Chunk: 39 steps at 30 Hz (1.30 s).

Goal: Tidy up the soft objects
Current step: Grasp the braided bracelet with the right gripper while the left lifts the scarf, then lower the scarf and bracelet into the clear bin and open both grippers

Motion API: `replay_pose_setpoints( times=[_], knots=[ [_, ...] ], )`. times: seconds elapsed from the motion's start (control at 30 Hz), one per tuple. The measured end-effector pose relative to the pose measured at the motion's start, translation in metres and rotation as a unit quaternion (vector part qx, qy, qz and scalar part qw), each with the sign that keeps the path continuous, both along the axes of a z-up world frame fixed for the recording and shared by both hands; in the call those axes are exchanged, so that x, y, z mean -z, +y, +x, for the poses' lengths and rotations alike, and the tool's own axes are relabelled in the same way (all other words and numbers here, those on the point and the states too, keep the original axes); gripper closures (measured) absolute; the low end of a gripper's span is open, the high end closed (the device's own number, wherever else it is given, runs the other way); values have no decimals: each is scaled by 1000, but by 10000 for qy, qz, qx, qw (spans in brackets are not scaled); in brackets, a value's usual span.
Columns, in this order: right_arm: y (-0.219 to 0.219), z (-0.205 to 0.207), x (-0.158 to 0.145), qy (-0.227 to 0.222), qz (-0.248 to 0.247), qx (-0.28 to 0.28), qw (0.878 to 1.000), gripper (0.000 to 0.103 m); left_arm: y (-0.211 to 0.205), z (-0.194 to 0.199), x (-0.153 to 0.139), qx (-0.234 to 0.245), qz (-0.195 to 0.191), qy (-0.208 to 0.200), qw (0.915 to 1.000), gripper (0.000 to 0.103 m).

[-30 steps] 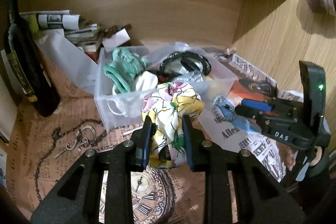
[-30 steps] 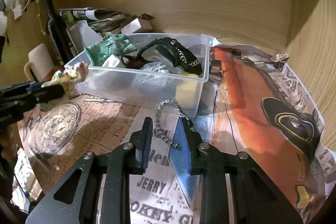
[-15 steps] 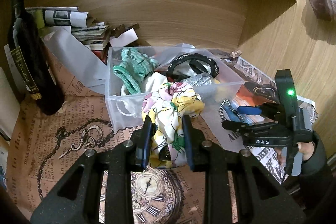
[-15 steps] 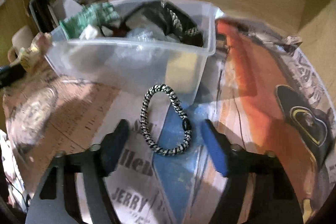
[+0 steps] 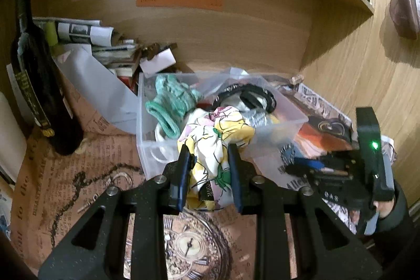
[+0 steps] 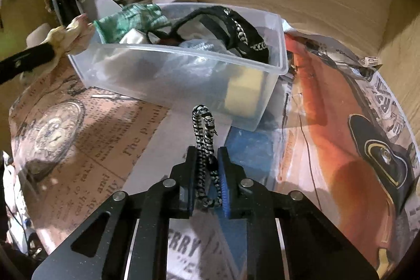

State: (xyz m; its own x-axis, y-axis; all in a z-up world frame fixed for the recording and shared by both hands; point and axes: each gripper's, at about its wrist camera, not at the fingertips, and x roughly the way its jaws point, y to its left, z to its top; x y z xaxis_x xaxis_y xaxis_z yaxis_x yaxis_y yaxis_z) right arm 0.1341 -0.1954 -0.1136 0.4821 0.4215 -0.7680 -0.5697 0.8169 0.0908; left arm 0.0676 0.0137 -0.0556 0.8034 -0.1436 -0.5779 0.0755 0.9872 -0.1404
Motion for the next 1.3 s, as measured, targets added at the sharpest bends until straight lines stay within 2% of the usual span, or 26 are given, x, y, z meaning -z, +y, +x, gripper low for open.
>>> replay_pose_setpoints(
  times=[0.3,0.53,0.8,1.1,1.17,1.23,1.3],
  knots=[
    [-7,-13,-53,-644,569,27,9963,89,2,21,-15,-135,-13,-191,9997,75],
    [-5,11,-83,-1020,936,152,9903,89,-1,48,-19,-104,-90,-152,9998,76],
    [18,51,-71,-849,937,90,9919,89,-19,86,0,31,71,183,9998,76],
    [42,72,-45,-513,559,-106,9971,86,-26,115,26,179,164,621,9978,75],
    [42,74,-42,-485,498,-90,9975,85,-25,118,28,227,133,678,9974,66],
    [42,74,-40,-422,449,-123,9980,77,-27,117,28,256,148,644,9975,57],
    [42,73,-40,-454,349,-100,9983,72,-29,112,25,246,232,569,9978,56]
  ],
)
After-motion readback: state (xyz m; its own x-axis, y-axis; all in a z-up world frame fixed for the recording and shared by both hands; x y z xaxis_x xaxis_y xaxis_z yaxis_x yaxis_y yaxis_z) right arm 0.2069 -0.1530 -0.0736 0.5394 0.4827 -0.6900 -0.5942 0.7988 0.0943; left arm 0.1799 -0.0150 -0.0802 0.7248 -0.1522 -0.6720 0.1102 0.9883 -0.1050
